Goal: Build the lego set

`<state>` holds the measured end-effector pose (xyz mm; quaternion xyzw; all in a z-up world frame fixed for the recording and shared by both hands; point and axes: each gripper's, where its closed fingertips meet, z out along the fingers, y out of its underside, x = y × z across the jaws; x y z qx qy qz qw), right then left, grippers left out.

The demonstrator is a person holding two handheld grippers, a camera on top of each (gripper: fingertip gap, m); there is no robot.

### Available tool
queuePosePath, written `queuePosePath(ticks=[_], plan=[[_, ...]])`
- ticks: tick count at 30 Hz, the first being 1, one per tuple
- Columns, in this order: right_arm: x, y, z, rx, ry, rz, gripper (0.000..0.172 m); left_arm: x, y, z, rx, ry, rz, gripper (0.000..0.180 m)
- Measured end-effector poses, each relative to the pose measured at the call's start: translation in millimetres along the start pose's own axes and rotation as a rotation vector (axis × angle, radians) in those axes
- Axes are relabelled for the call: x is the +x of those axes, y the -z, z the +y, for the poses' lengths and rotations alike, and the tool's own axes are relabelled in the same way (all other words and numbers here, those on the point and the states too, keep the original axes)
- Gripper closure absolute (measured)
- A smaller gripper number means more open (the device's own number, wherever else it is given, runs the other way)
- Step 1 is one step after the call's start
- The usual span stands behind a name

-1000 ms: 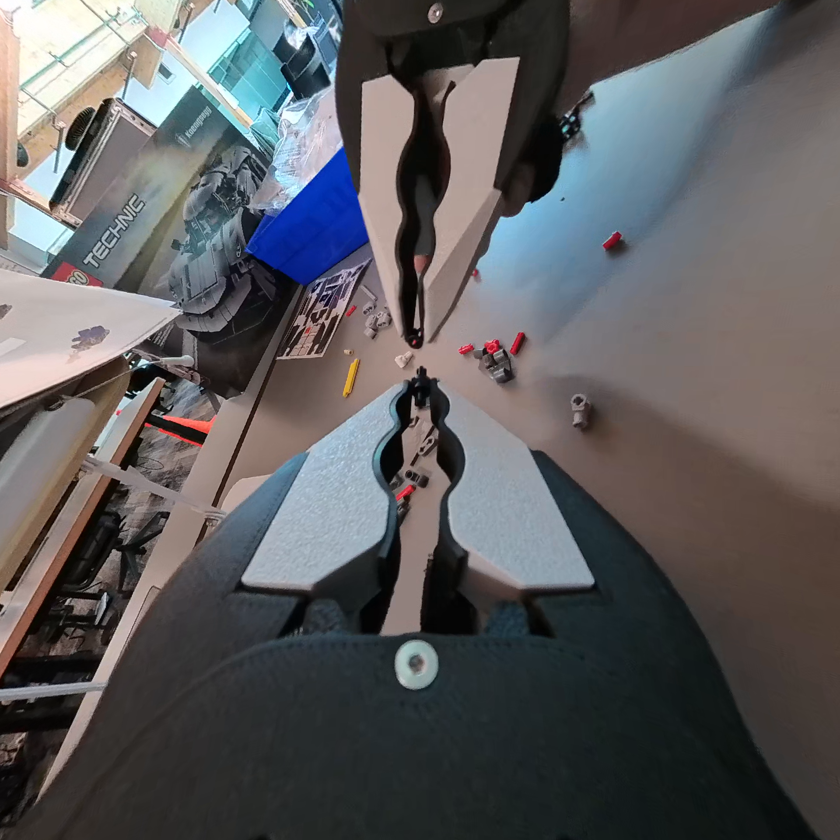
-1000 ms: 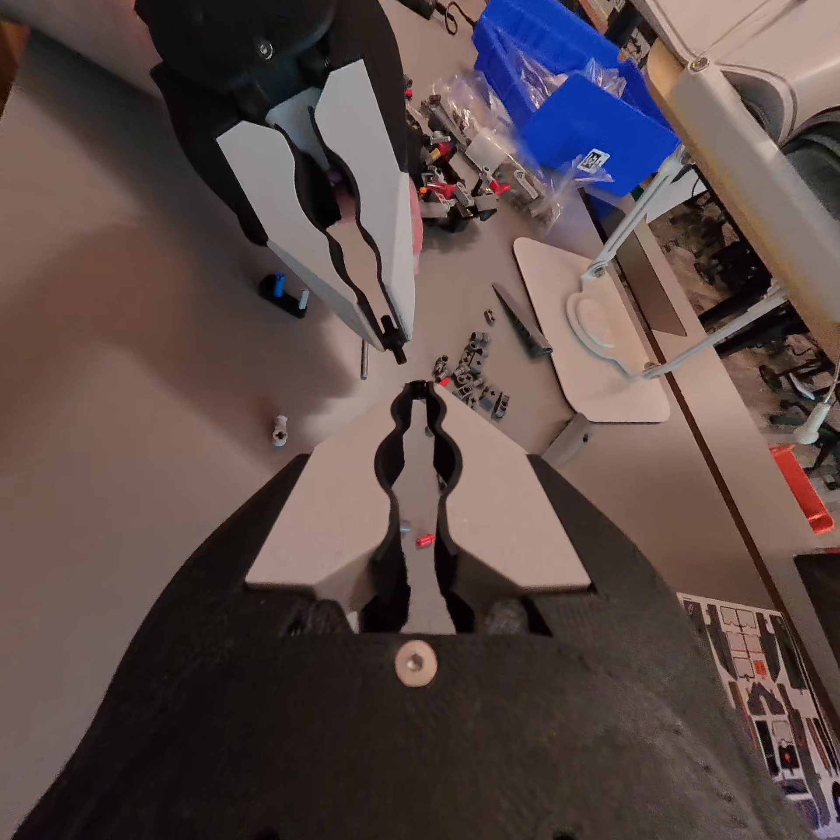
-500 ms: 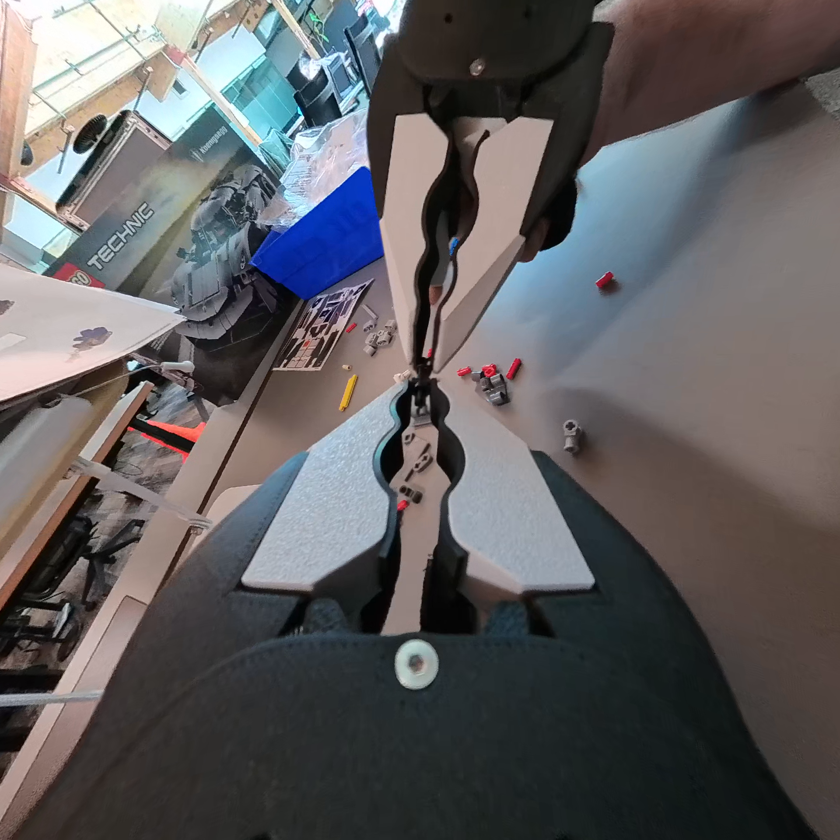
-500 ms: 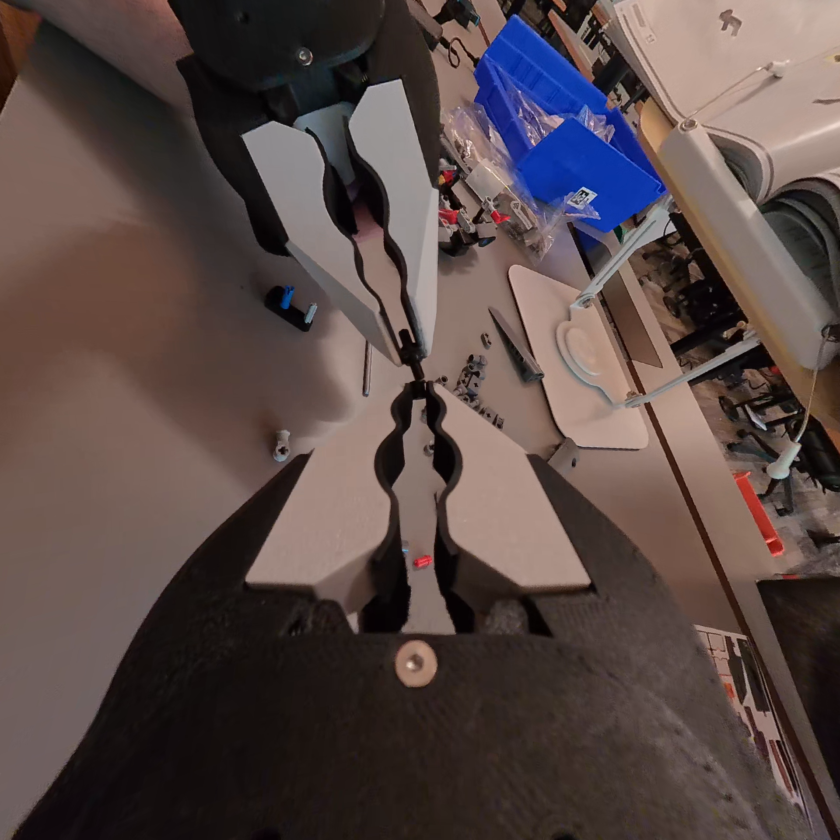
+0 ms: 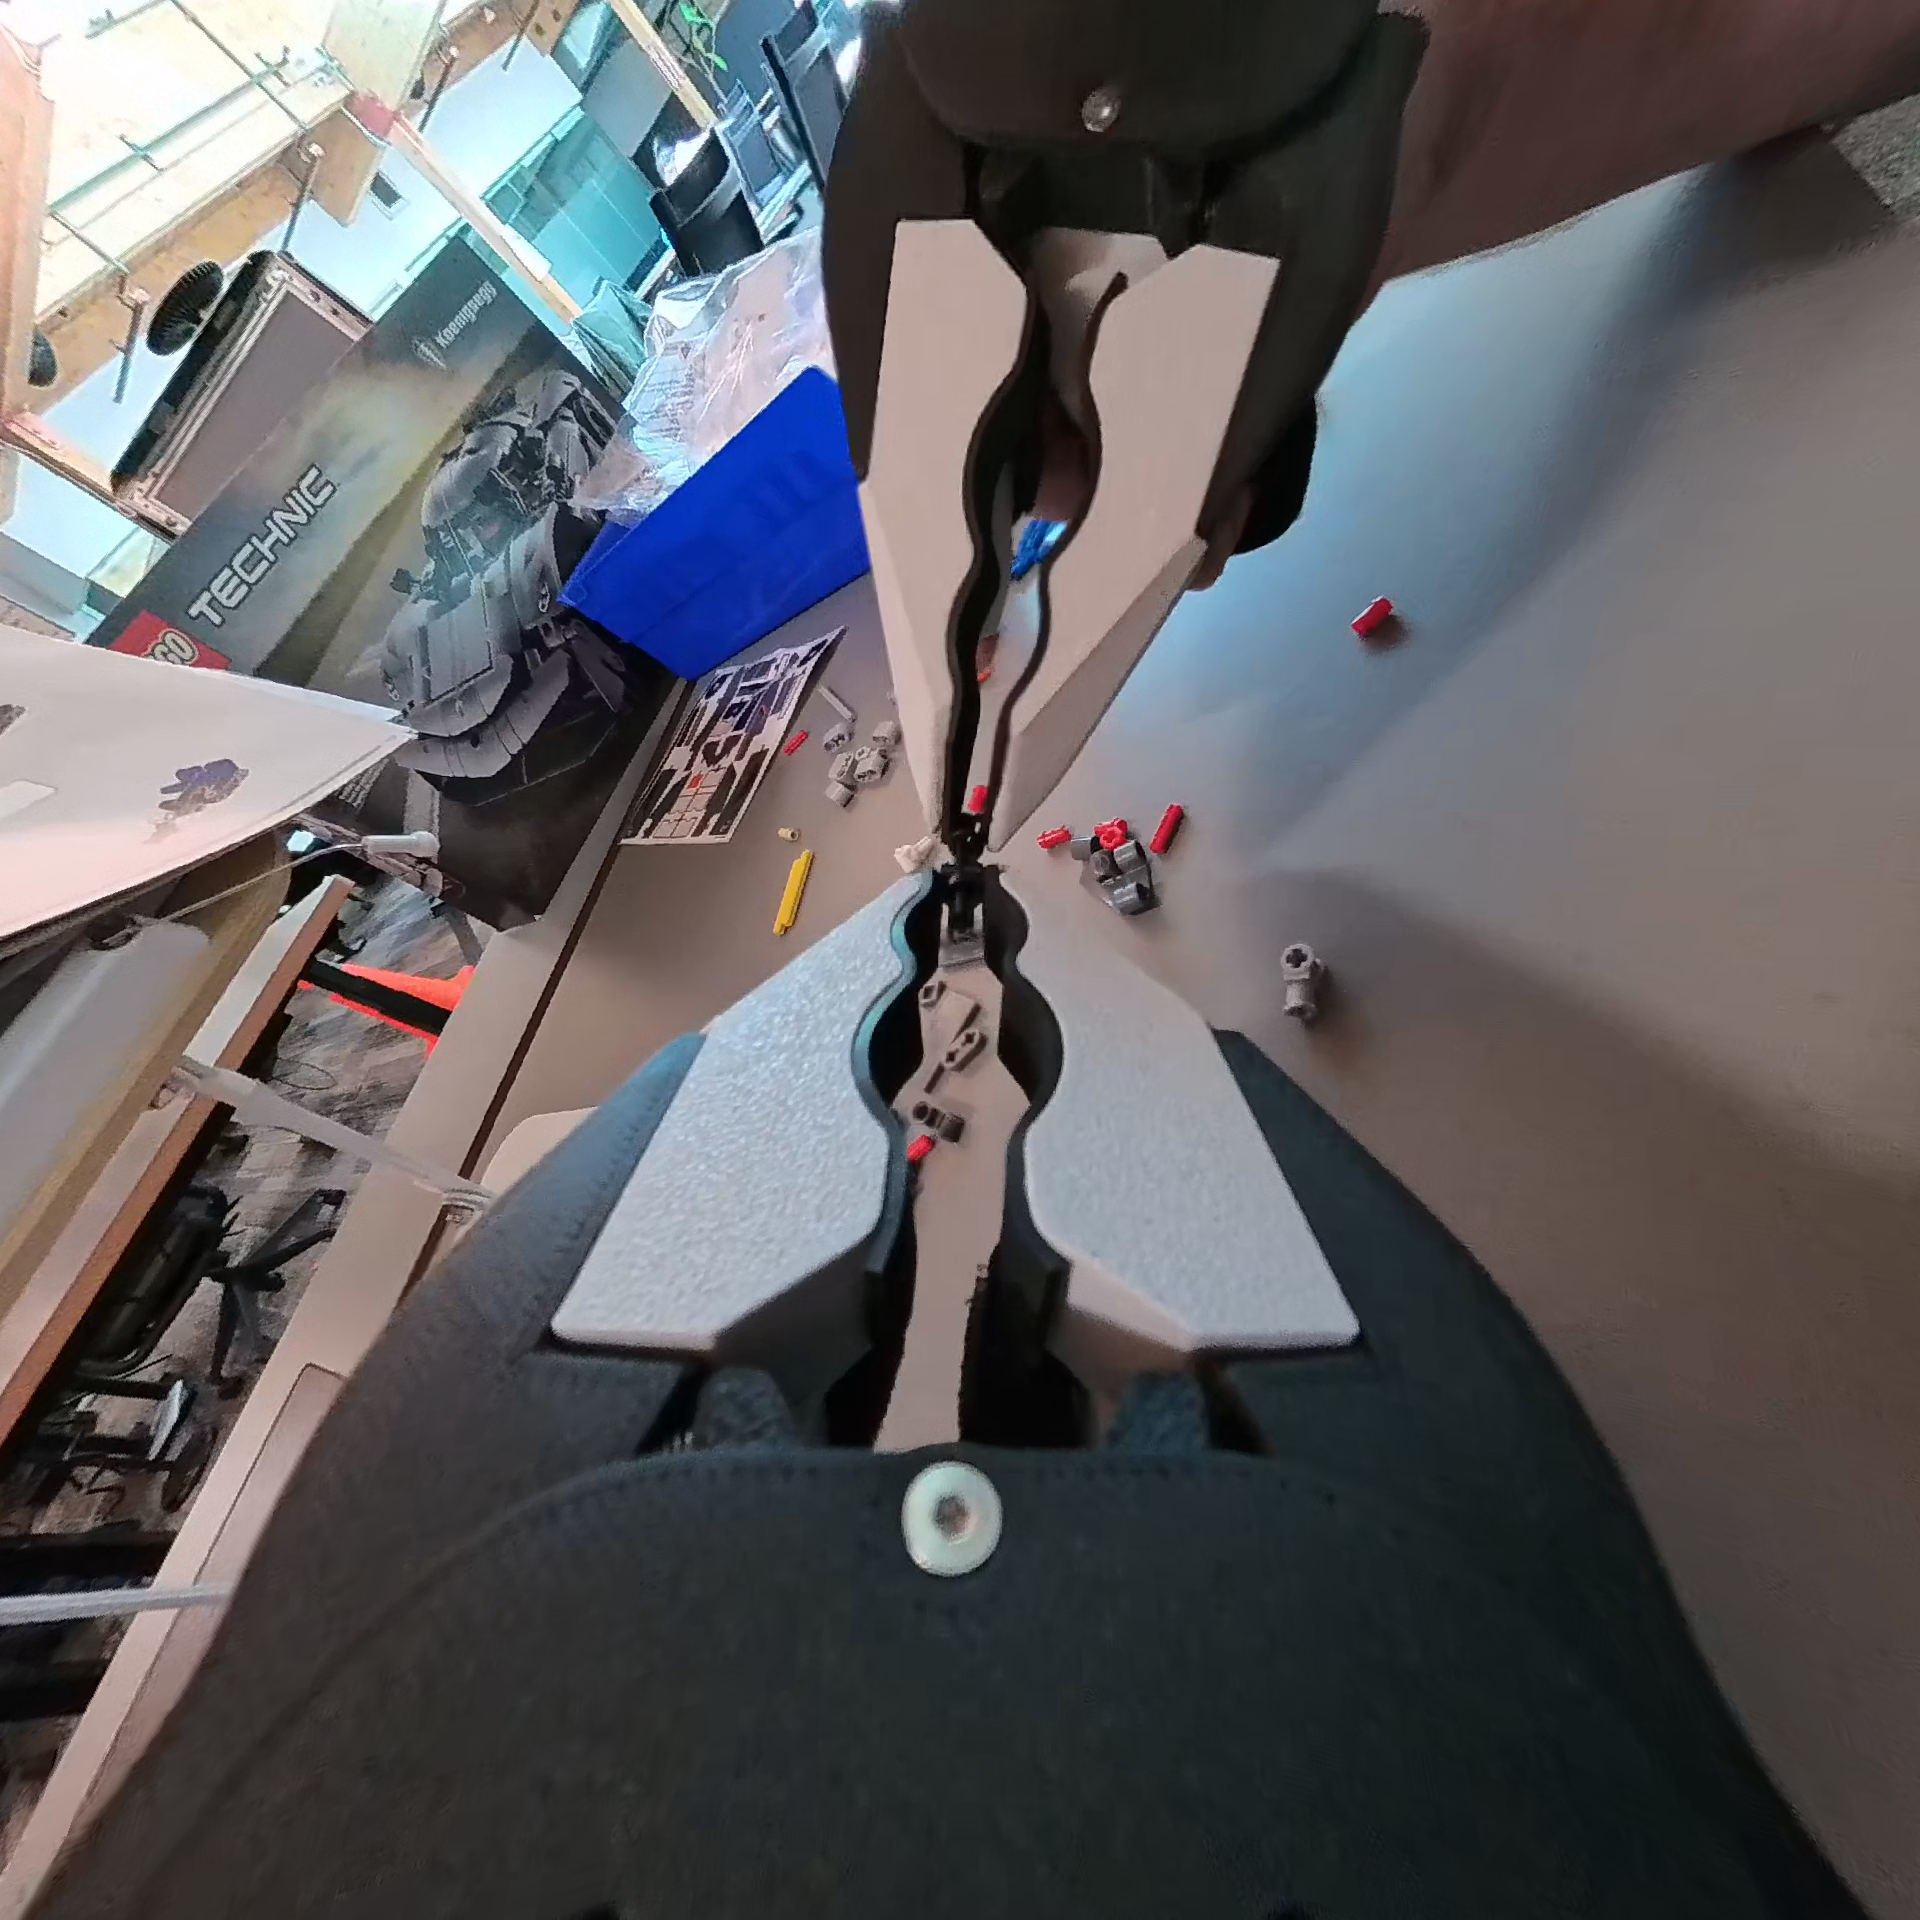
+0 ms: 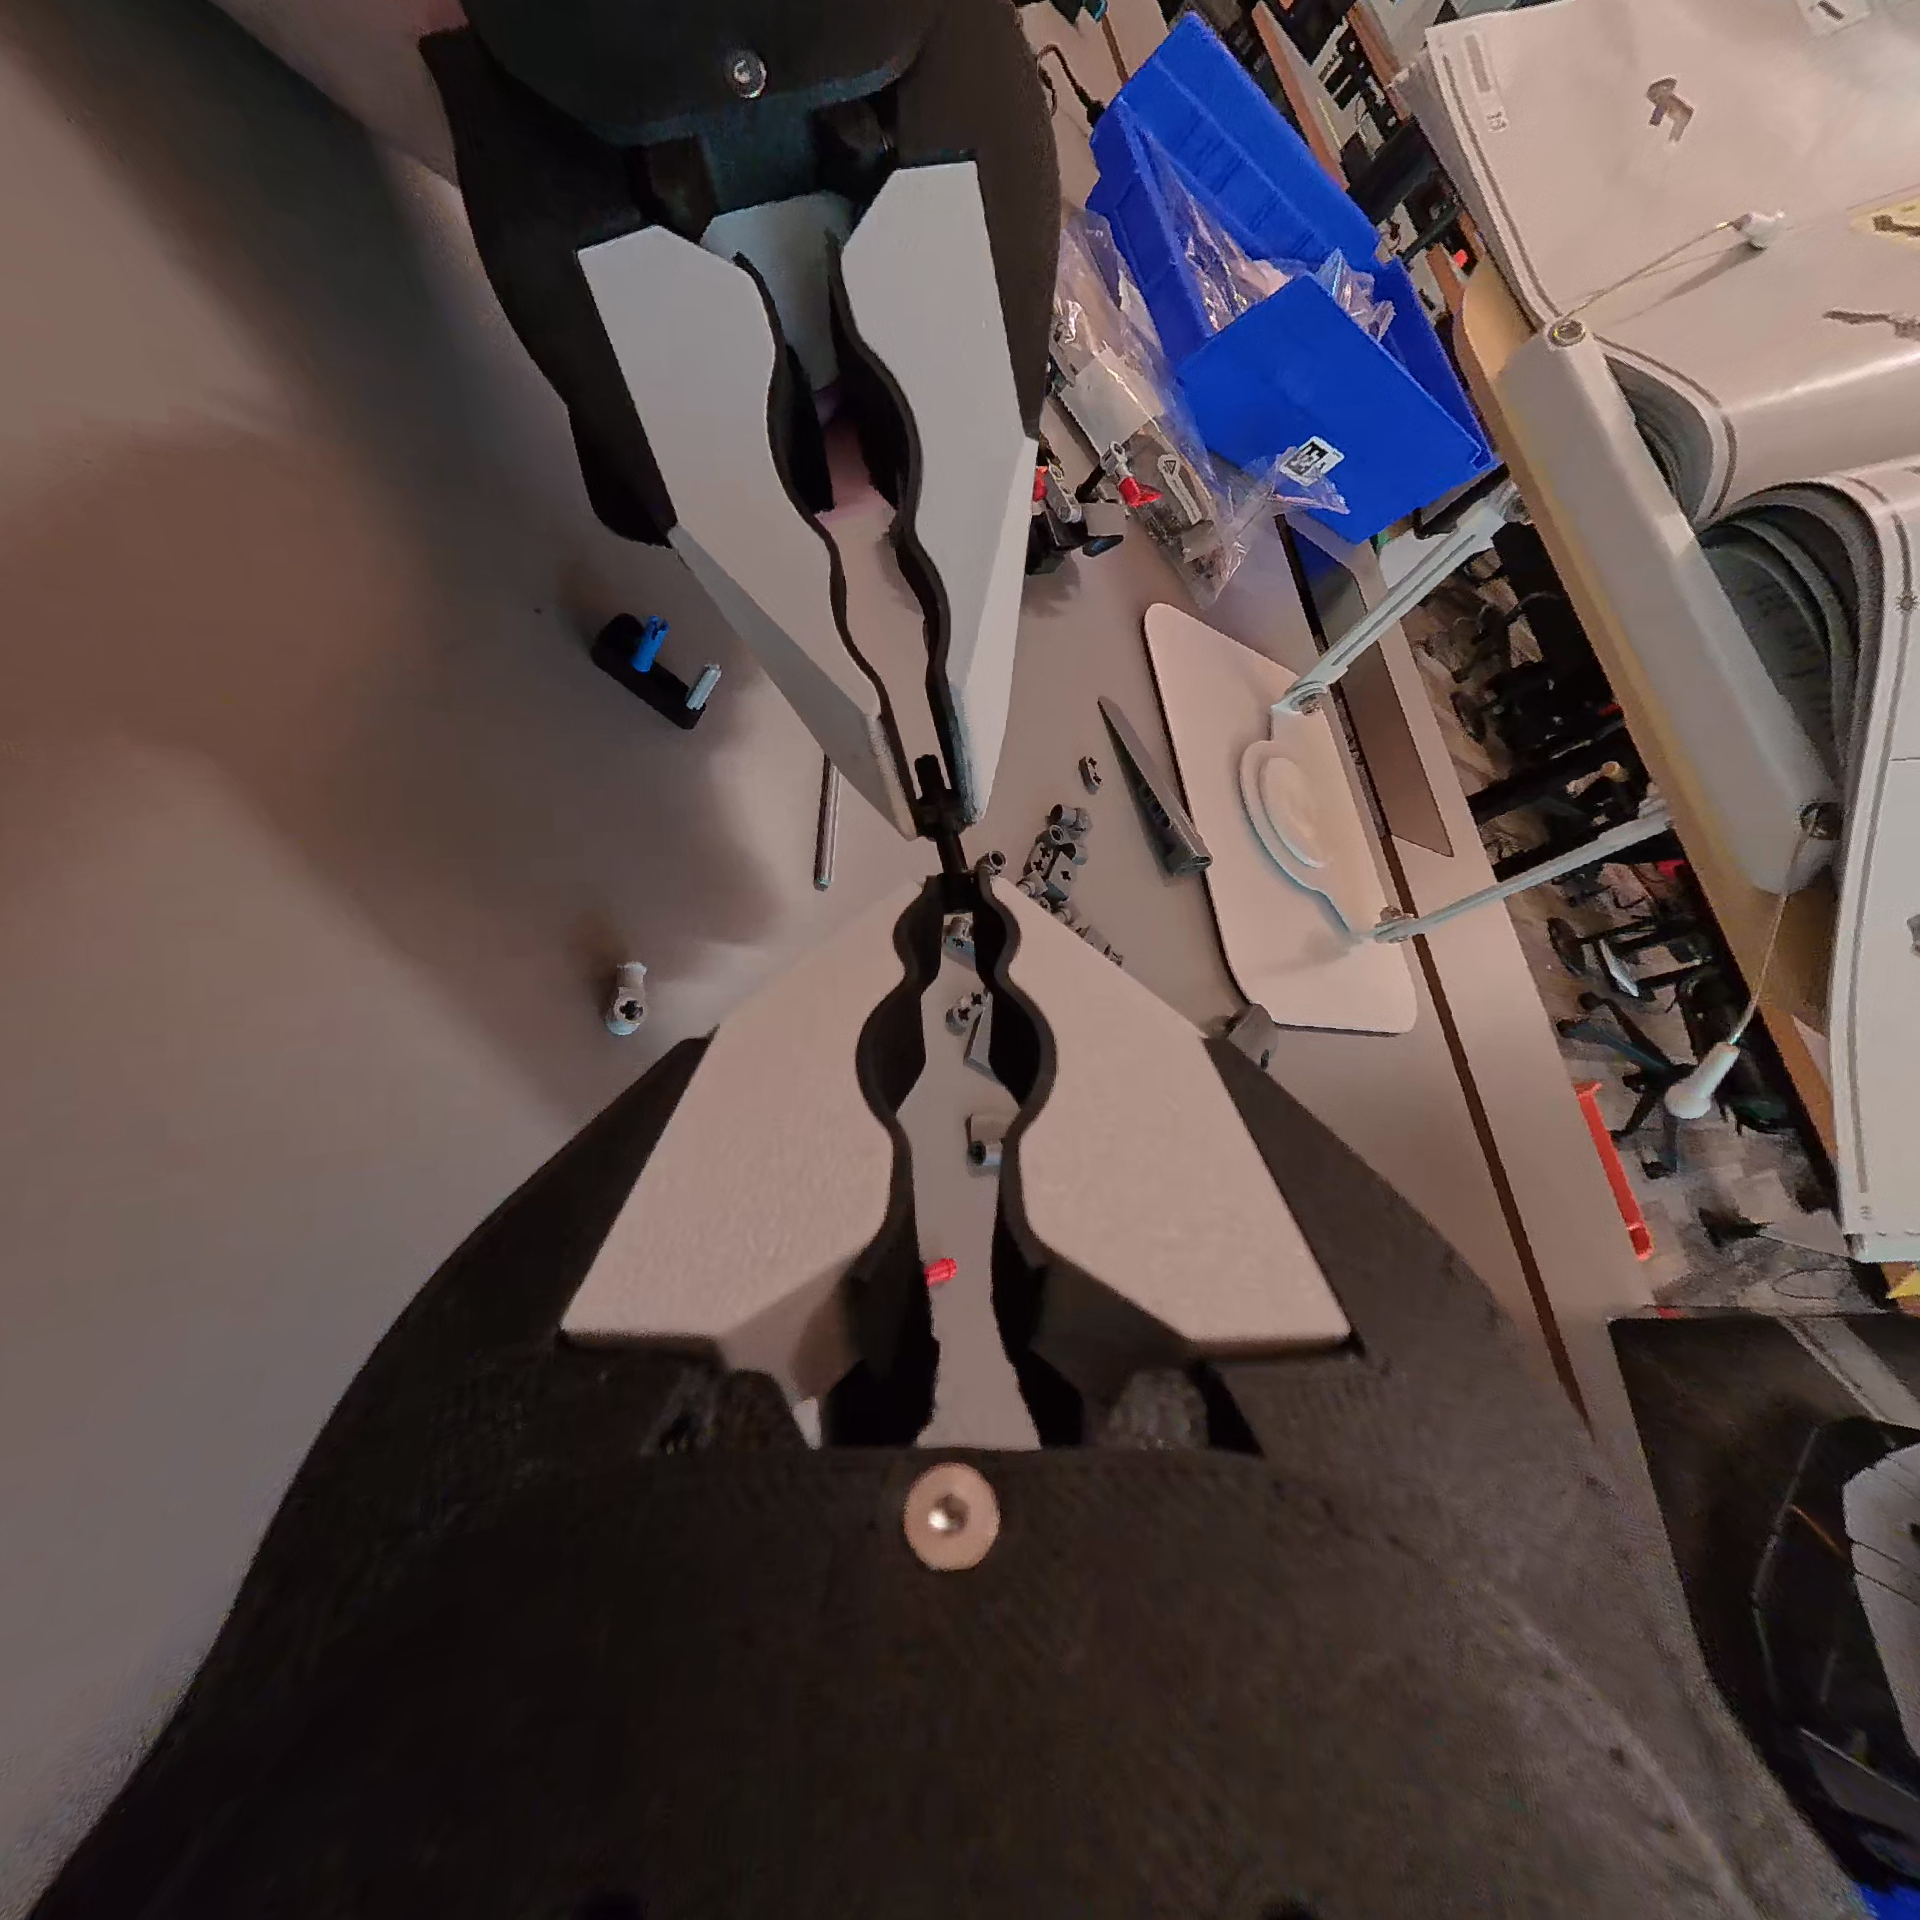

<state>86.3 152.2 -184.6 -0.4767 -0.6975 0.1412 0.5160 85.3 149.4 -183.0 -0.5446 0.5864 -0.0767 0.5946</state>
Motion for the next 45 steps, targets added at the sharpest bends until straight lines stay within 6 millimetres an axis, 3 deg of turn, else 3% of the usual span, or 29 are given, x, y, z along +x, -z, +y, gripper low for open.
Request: queuePosePath(ticks=[15,34,42,45], plan=[[2,2,-7,-0.010,0.210,0.142,0.170,-1,4,-5,0.055,0.177,0.079,0.175],[0,0,-8,-0.054,0.310,0.200,0.170,1,4,-4,0.036,0.225,0.113,0.175],[0,-1,-9,-0.041,0.279,0.199,0.170,1,4,-3,0.038,0.224,0.108,0.175],[5,2,-13,-0.008,0.184,0.177,0.164,-5,6,-7,0.046,0.175,0.061,0.175]])
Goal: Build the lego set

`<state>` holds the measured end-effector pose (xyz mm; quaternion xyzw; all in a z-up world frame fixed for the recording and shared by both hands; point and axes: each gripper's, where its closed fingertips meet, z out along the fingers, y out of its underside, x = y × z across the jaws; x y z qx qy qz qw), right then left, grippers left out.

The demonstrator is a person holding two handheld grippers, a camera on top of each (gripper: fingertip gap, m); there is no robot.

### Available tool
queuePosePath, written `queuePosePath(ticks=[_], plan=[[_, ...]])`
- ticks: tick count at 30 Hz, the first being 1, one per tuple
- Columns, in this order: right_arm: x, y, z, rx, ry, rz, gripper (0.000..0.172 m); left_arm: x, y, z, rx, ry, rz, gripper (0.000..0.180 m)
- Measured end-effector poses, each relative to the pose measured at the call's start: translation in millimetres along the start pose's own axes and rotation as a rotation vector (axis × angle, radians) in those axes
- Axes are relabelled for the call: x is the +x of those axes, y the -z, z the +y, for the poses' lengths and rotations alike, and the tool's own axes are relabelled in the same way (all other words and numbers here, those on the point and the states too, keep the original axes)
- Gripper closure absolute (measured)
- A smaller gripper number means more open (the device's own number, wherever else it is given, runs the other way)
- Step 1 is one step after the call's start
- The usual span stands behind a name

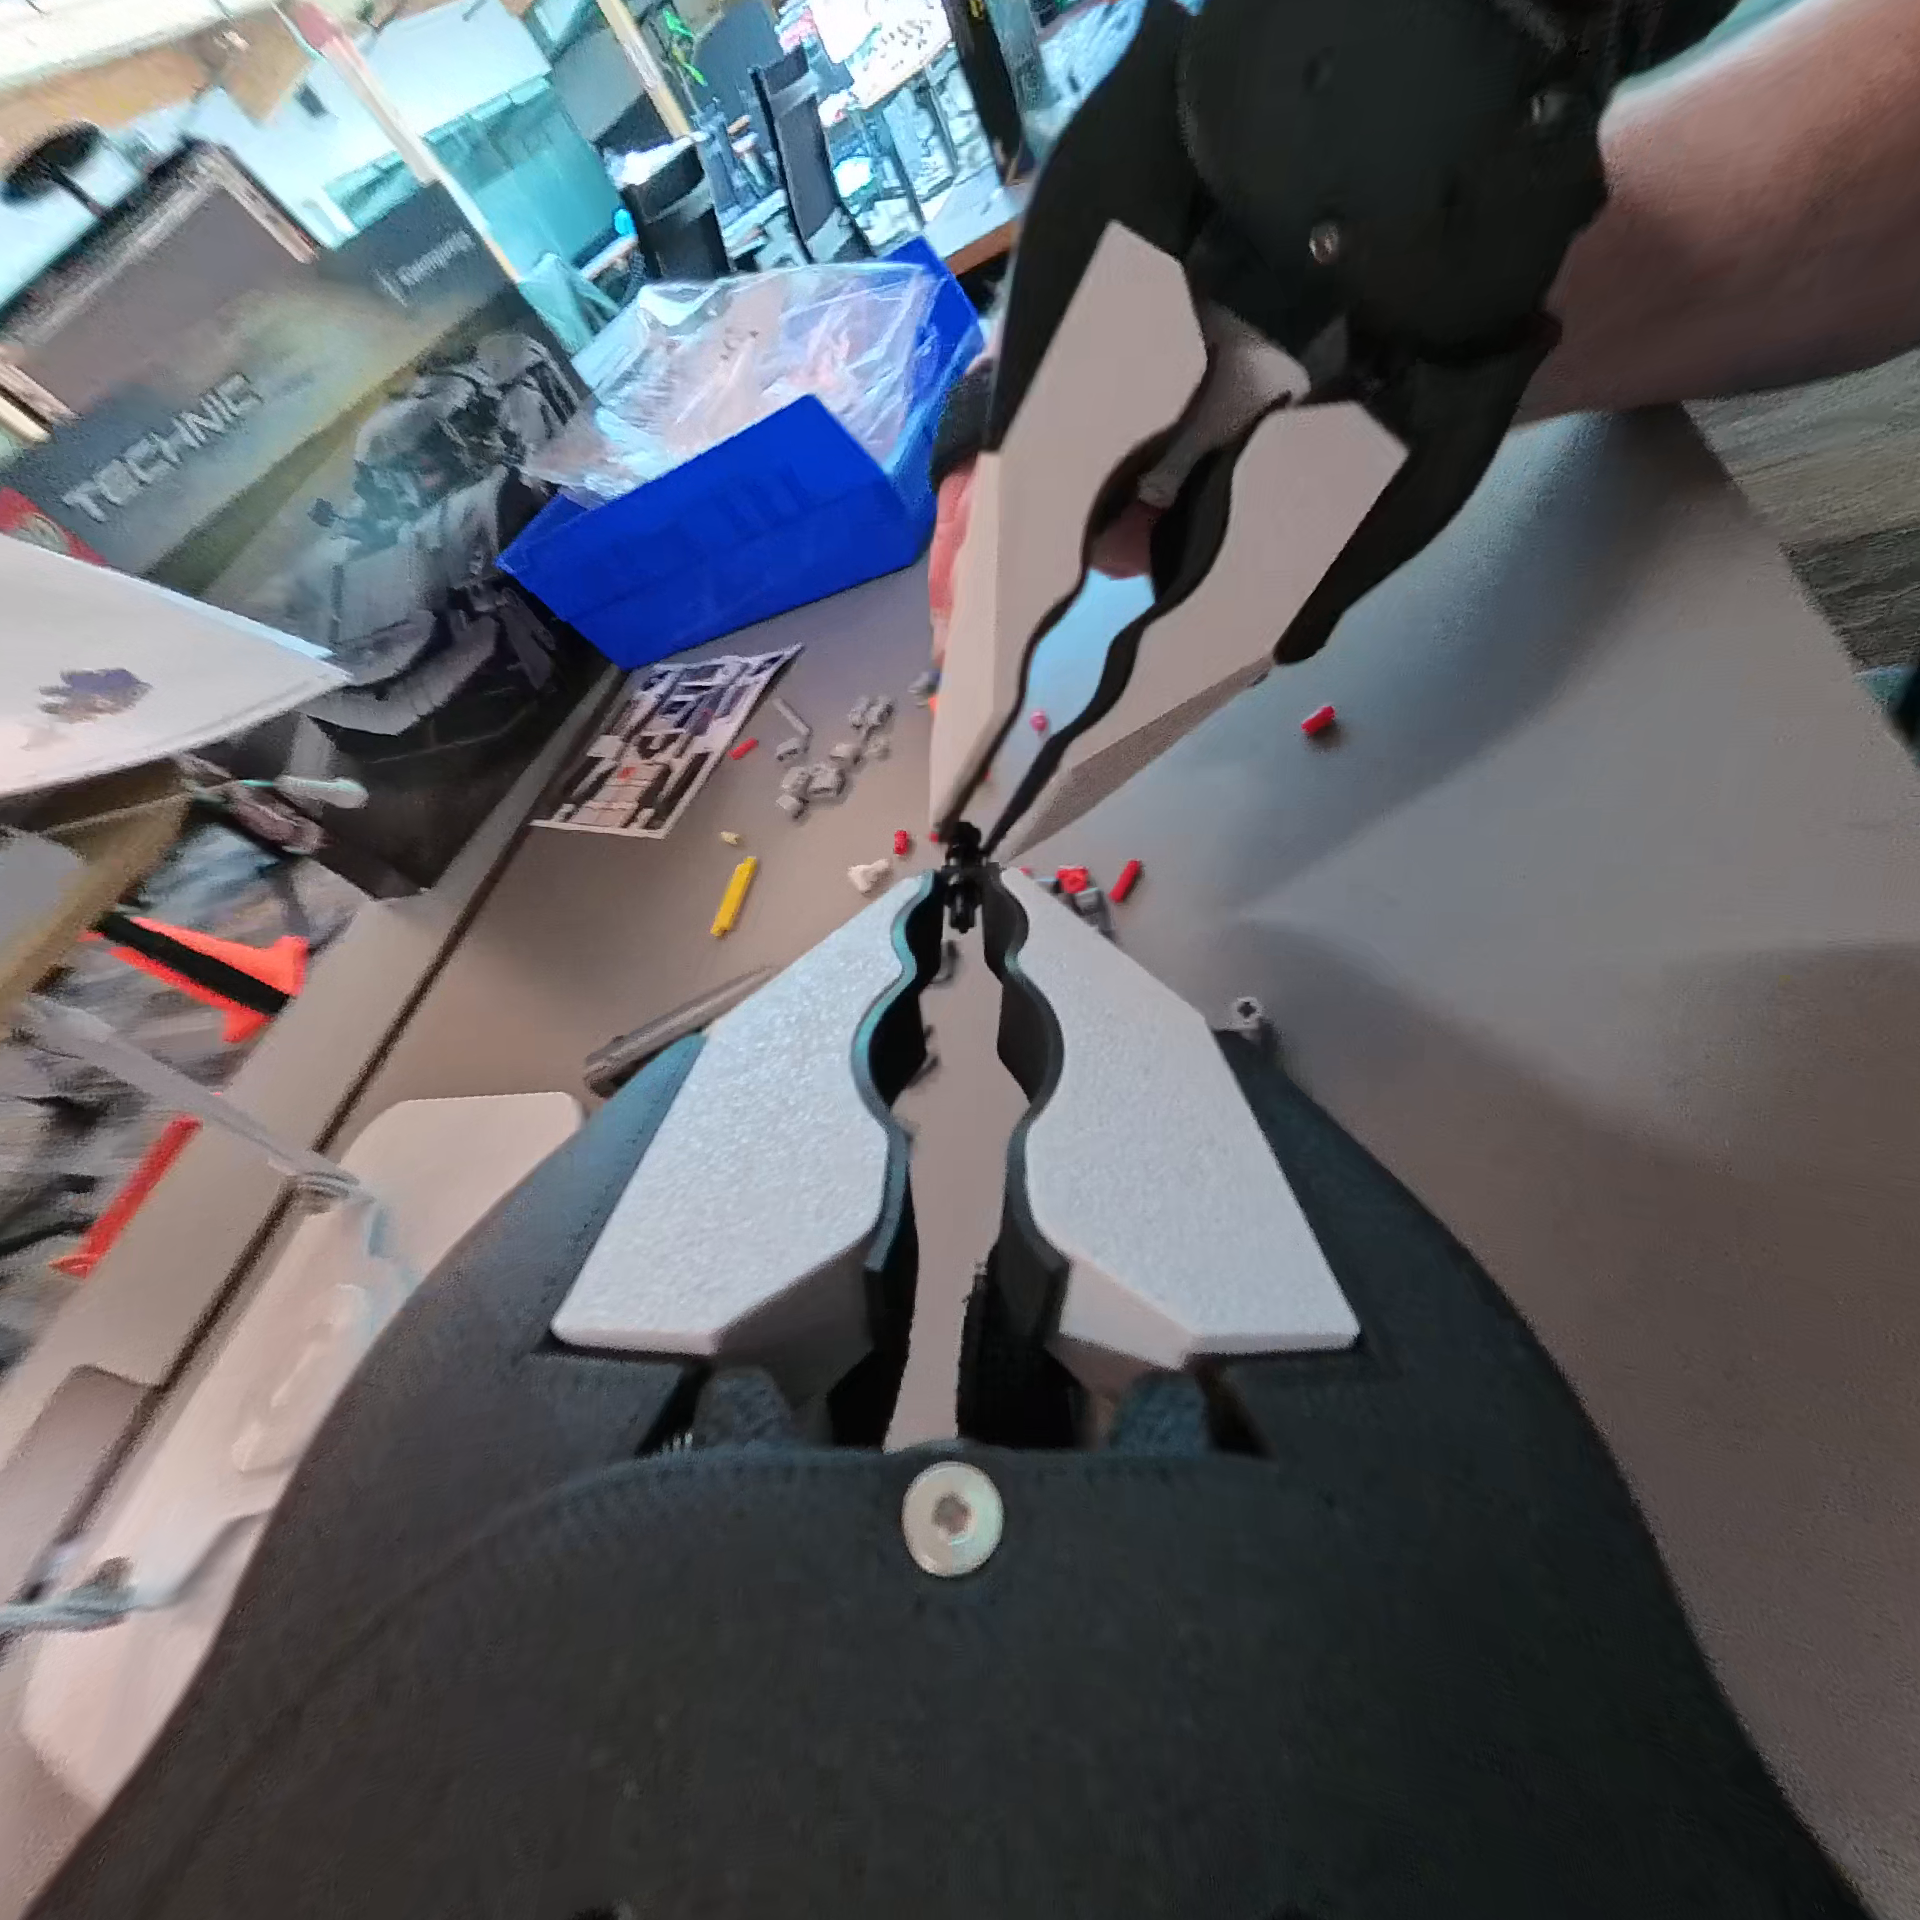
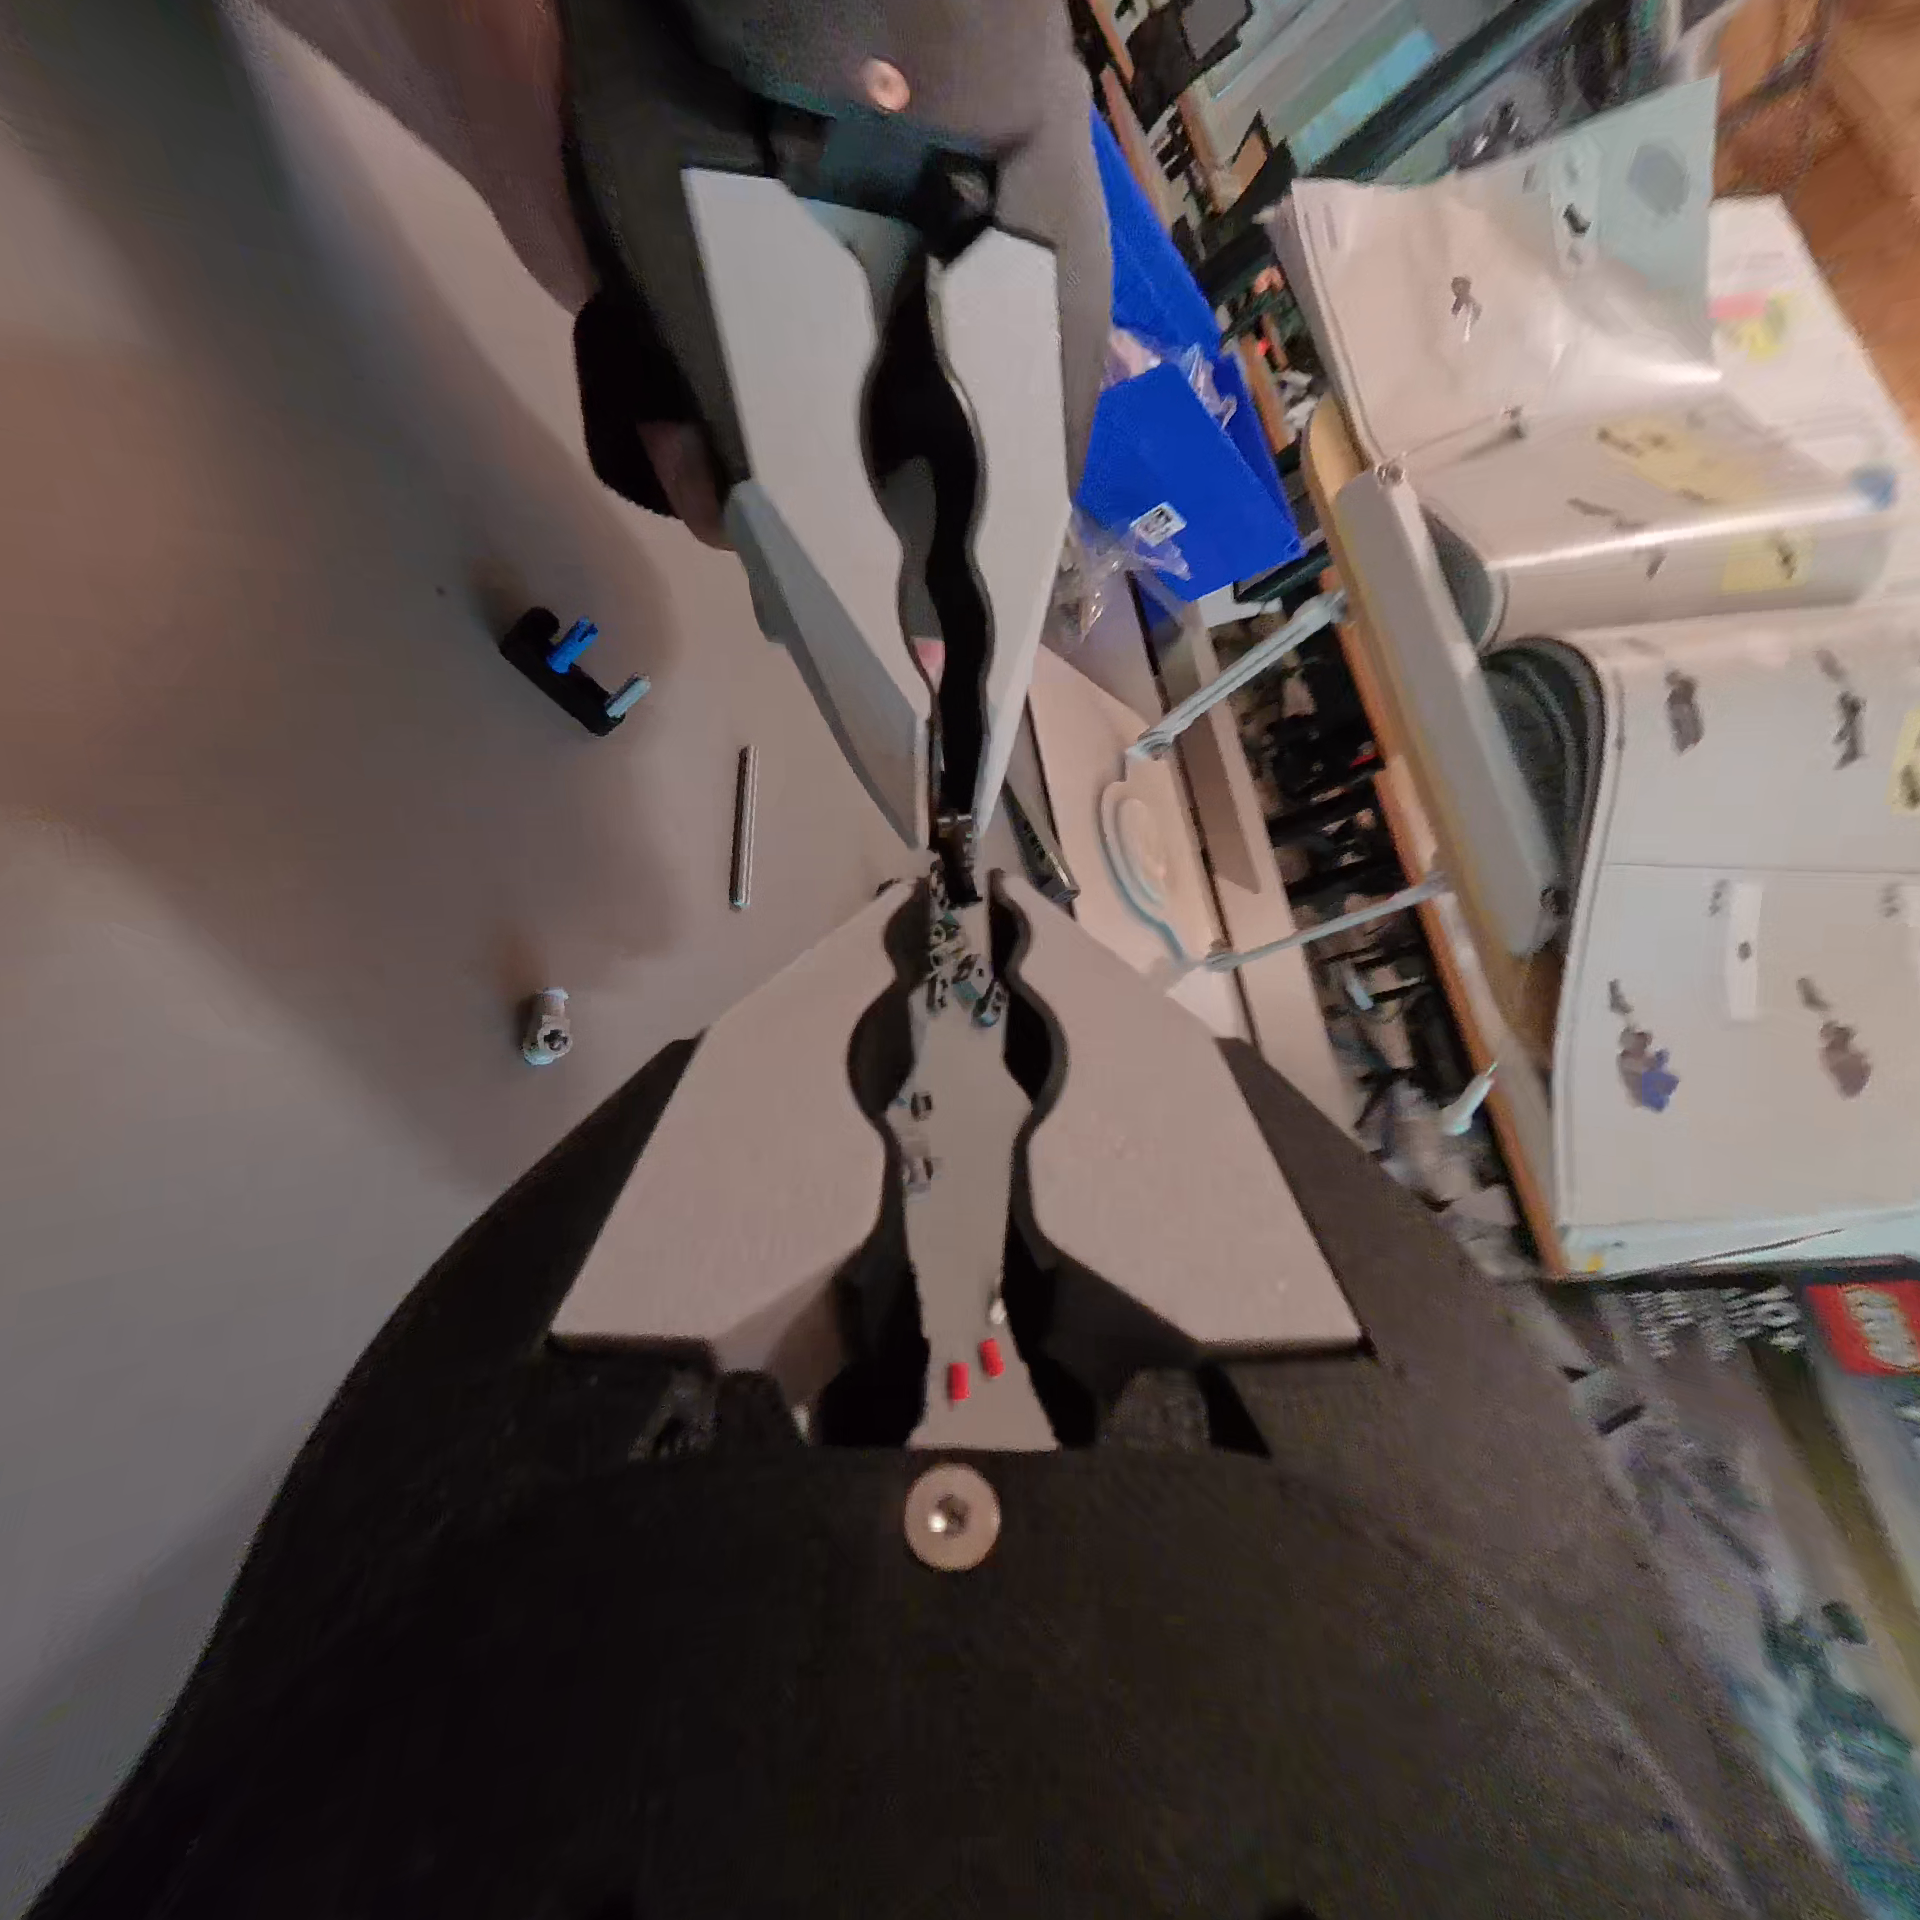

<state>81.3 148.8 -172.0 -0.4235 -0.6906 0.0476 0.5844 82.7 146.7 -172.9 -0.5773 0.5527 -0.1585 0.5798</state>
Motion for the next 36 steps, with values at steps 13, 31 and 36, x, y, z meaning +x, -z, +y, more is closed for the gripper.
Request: queuePosePath(ticks=[13,31,36], plan=[[0,-1,-1,0.033,-0.463,-0.157,0.152,-10,2,-5,-0.030,-0.227,-0.184,0.175],[6,-4,0,-0.003,-0.388,-0.052,0.172,-8,1,-5,-0.050,-0.267,-0.212,0.176],[5,-5,-1,-0.021,-0.327,-0.024,0.172,-6,0,-5,-0.059,-0.286,-0.211,0.176]])
